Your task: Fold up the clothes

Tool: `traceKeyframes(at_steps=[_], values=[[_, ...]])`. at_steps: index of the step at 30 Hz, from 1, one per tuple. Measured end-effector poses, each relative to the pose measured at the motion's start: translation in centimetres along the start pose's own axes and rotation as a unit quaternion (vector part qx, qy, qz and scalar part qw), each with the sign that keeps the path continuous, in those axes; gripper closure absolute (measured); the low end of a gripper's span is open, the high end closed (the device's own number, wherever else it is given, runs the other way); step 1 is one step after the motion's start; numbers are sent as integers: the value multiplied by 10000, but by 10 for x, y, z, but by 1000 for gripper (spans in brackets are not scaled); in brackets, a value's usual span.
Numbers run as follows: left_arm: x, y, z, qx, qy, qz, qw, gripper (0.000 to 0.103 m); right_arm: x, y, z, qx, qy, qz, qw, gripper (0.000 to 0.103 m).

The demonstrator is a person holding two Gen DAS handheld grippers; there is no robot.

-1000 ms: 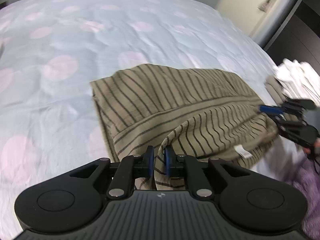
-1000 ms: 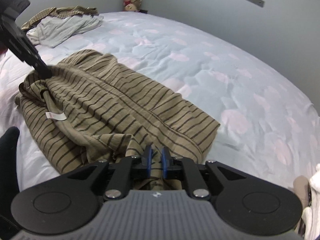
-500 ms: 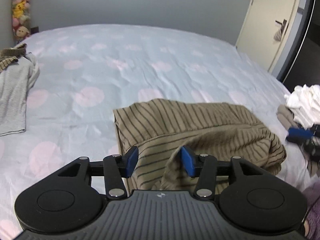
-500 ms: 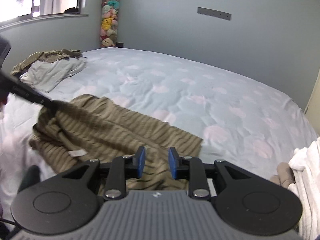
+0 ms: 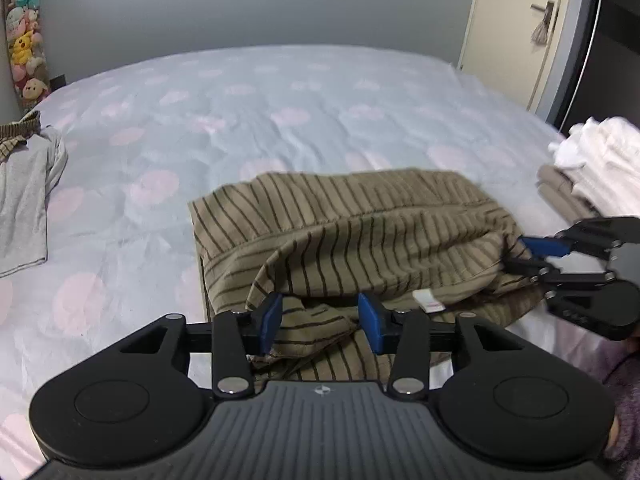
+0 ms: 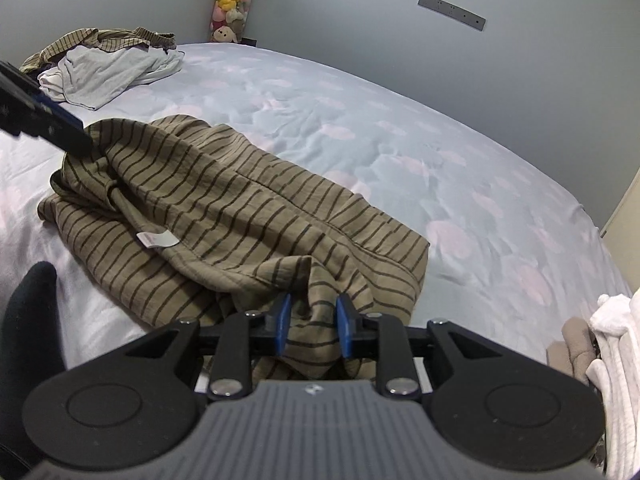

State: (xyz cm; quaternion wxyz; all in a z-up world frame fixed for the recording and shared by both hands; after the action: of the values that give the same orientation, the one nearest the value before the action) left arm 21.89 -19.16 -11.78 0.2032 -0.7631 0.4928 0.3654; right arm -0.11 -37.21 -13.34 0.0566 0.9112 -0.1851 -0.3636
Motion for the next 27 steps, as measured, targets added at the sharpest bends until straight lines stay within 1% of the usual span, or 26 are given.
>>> traceKeyframes(at_steps=[3,6,9,10,11,12,13,15,19,21,23,24,25,27], values=[[14,-2,-1,-116,-130,-304,9994,64,0,1,1,43,22,-7,10000,76],[30,-8,-2,-307,-298,-321,9986,65,0,1,2,76,27,-13,10000,76],[46,-5,0,-248,-492,-338,9979,76,5,0,2,86,-35,-42,9999,76],[48,-3,3,-180,-528,-331,9979,84,7,0,2,91,-64,-62,9999,76],[50,0,5,-111,-563,-323,9978,93,9,0,3,100,-99,-95,9999,79],[49,2,7,-15,-550,-318,9980,97,10,1,3,117,-120,-117,9998,90],[46,4,9,86,-528,-333,9980,101,10,2,3,145,-122,-133,9997,95],[34,3,9,149,-396,-263,9988,102,6,6,2,250,-53,-143,9996,99],[2,-10,8,230,-103,49,9997,103,-10,25,0,639,102,-150,9978,101],[-4,-17,10,202,-137,150,9996,103,-14,42,3,980,59,-185,9950,101],[-4,-21,14,174,-213,201,9994,102,-12,50,7,1202,-18,-309,9923,101],[-4,-23,16,161,-252,222,9993,103,-11,50,8,1207,-61,-365,9920,101],[-1,-21,18,173,-298,160,9993,103,-9,45,8,1075,-103,-379,9934,101],[4,-22,21,-5,-369,317,9988,103,-6,33,8,760,-199,-349,9963,101]])
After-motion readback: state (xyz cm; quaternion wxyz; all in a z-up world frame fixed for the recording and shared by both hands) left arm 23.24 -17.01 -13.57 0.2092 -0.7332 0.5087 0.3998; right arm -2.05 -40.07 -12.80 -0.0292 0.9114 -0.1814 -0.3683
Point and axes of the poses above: each gripper's, at about its wrist camera, not at the fingertips, and x roughly the way its jaws point, y to its right, z to its underside, the point moved 2 cm from there along x, roughly the way its jaws point, and after that the axes turned 2 degrees about -y, right-handed, at the moved point
